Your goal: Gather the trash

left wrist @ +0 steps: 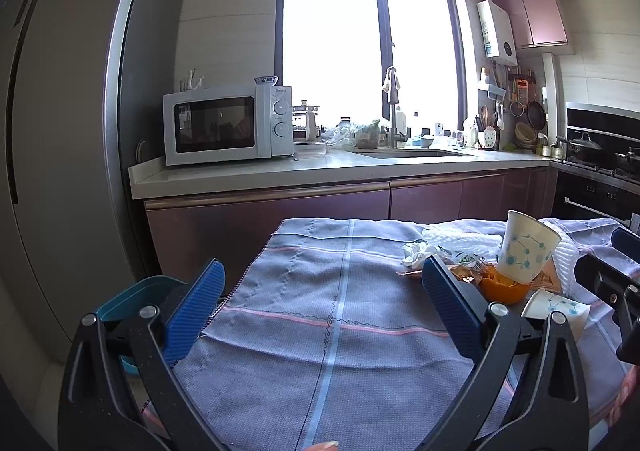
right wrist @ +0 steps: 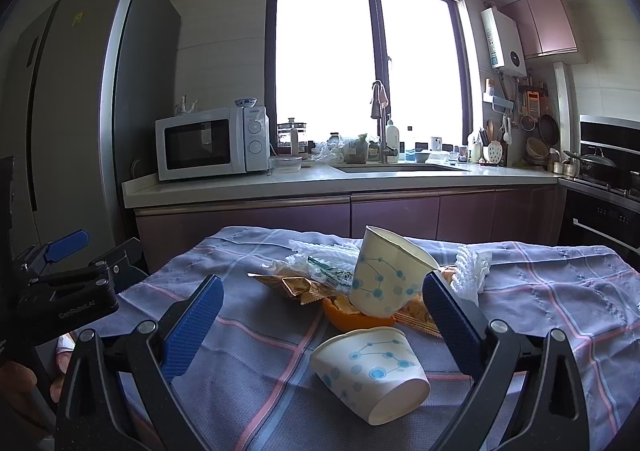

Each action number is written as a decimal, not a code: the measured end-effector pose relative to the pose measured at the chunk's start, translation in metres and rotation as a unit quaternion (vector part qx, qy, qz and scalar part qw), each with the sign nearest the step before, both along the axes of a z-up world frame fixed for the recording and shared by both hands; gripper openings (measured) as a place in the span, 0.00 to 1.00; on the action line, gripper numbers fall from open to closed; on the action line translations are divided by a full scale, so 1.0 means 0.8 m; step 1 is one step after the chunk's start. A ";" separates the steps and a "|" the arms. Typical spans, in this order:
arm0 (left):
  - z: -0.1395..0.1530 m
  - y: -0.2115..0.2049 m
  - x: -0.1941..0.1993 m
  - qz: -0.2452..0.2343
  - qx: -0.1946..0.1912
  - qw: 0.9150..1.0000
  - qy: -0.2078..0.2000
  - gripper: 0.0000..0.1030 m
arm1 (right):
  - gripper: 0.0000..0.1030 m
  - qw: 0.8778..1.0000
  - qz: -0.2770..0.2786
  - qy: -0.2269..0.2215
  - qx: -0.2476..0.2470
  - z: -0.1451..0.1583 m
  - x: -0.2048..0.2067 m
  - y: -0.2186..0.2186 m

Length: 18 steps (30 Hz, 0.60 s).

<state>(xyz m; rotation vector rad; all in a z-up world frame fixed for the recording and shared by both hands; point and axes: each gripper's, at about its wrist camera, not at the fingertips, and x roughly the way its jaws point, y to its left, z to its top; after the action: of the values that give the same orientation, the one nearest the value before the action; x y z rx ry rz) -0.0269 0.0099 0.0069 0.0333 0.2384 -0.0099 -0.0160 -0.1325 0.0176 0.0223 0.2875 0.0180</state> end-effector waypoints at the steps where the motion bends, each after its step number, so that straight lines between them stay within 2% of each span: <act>1: 0.000 0.000 -0.001 0.000 0.000 1.000 -0.001 0.95 | 0.93 1.000 0.000 0.000 0.000 0.000 0.000 0.000; 18: 0.003 0.002 -0.005 -0.001 -0.005 1.000 -0.005 0.95 | 0.94 1.000 -0.002 -0.003 0.002 0.000 0.000 -0.002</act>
<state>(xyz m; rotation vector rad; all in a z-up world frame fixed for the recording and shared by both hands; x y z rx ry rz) -0.0310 0.0114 0.0094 0.0237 0.2279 -0.0120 -0.0157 -0.1343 0.0180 0.0273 0.2813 0.0147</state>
